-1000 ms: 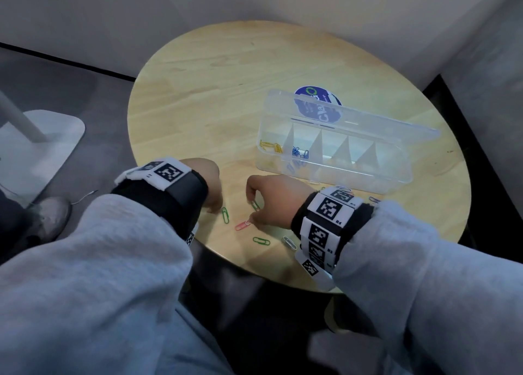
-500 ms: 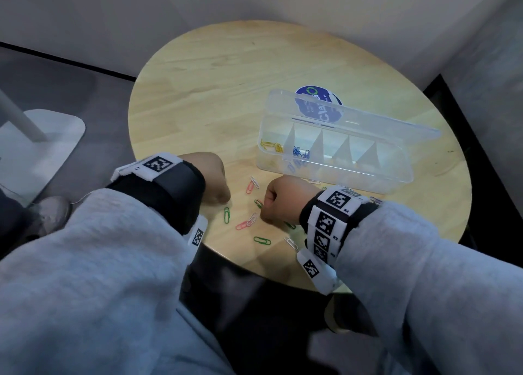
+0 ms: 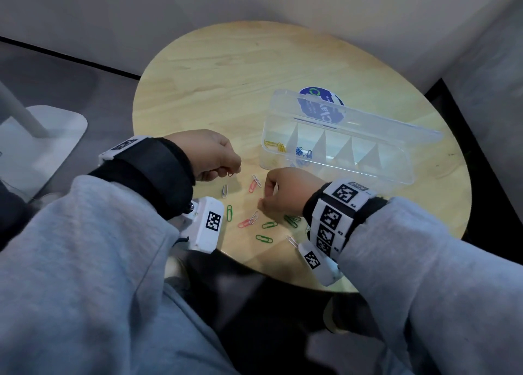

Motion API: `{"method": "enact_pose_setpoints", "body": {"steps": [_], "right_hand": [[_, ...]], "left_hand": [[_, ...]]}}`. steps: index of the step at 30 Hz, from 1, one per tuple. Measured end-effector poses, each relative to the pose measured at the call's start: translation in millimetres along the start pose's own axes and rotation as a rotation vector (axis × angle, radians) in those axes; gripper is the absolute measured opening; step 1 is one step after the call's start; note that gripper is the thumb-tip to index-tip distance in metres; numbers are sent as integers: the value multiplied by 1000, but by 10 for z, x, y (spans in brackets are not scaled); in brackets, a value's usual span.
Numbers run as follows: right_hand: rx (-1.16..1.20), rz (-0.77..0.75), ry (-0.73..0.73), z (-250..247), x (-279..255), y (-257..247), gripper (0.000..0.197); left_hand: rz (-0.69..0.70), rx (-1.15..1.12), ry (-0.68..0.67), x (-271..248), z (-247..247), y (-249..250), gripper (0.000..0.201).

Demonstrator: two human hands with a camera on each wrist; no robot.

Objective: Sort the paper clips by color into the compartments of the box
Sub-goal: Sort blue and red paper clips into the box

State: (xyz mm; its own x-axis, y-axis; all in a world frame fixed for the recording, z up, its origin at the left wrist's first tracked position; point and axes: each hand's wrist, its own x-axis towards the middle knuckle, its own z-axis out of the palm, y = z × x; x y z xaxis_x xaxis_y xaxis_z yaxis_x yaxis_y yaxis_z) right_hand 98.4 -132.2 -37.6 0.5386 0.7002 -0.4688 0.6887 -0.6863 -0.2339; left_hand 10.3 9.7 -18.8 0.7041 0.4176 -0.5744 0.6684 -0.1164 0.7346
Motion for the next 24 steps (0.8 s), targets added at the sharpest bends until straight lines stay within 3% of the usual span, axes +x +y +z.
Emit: {"method": "enact_pose_setpoints", "body": {"steps": [6, 11, 18, 21, 24], "right_hand": [[-191, -10, -119, 20, 64, -78, 19], [-56, -18, -168, -28, 7, 19, 8], [514, 73, -169, -135, -74, 302, 22], [853, 106, -184, -132, -89, 405, 28], [1073, 118, -210, -150, -99, 460, 25]], "left_hand": [[-16, -198, -15, -8, 17, 34, 24], [-42, -238, -6, -6, 42, 52, 18], [-134, -91, -21, 112, 136, 38, 24], [-125, 124, -35, 183, 235, 51, 11], [-29, 398, -30, 208, 322, 76, 8]]}}
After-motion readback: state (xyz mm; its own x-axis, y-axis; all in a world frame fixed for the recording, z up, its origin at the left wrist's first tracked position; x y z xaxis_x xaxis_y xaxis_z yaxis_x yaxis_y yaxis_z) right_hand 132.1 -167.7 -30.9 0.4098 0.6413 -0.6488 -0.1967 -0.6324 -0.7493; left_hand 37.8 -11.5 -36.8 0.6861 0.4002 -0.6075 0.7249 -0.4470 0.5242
